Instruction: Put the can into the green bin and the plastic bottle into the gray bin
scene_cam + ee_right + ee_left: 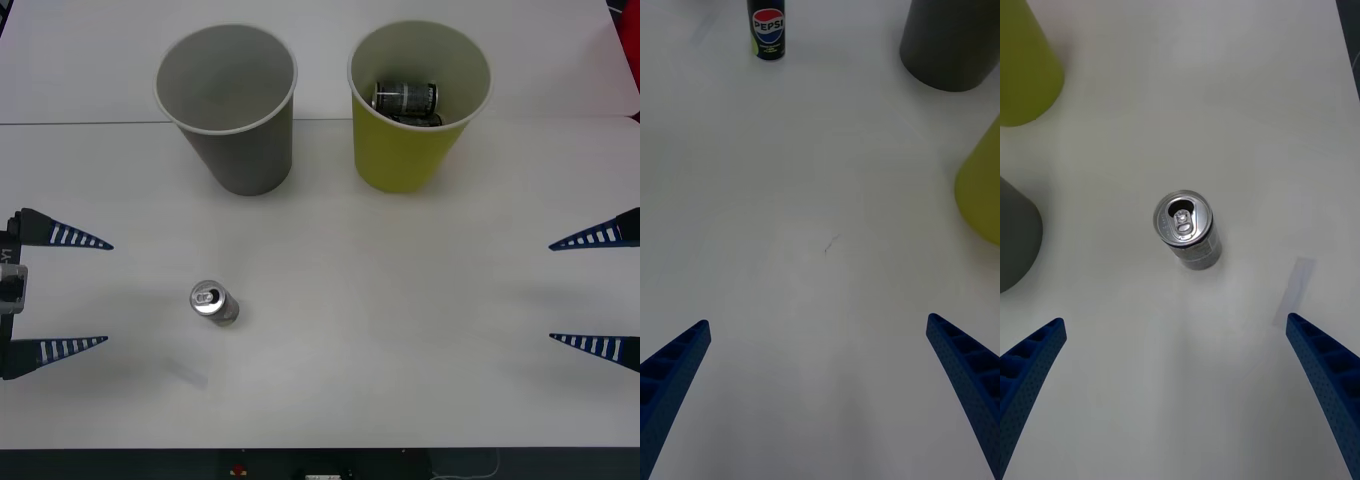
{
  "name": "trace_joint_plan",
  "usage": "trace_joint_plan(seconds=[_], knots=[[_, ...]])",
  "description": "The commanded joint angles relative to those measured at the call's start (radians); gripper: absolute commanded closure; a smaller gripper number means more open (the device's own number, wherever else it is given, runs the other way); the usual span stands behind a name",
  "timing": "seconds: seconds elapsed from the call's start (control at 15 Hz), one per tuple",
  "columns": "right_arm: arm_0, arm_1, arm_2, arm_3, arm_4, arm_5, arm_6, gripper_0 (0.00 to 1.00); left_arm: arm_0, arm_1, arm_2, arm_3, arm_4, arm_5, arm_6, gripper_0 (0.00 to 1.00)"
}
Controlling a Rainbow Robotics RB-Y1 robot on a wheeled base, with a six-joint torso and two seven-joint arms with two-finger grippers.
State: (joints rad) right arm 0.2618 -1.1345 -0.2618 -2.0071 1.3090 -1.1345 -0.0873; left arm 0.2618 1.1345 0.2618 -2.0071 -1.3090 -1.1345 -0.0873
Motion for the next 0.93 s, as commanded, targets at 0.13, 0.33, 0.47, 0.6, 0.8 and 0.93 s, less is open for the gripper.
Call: trace_joint_plan(seconds=[0.13,0.33,0.47,0.6,0.8,0.93], knots=[[0.0,0.0,0.0,0.0,0.0,0.0,0.0,0.0,-0.01,-0.032,0.017,0.005,0.016,0.013,0.0,0.0],[0.0,0.0,0.0,0.0,0.0,0.0,0.0,0.0,0.0,-0.048,0.057,0.013,0.037,0.012,-0.011,0.0],[0.0,0.0,0.0,0.0,0.0,0.0,0.0,0.0,-0.004,-0.048,0.056,0.034,0.039,0.012,-0.009,0.0],[0.0,0.0,0.0,0.0,0.0,0.0,0.0,0.0,-0.012,-0.048,0.054,0.068,0.048,0.01,-0.012,0.0],[0.0,0.0,0.0,0.0,0.0,0.0,0.0,0.0,-0.05,-0.048,0.002,0.157,0.089,0.009,-0.028,0.0],[0.0,0.0,0.0,0.0,0.0,0.0,0.0,0.0,-0.082,-0.05,-0.035,0.22,0.122,-0.024,-0.045,0.0]])
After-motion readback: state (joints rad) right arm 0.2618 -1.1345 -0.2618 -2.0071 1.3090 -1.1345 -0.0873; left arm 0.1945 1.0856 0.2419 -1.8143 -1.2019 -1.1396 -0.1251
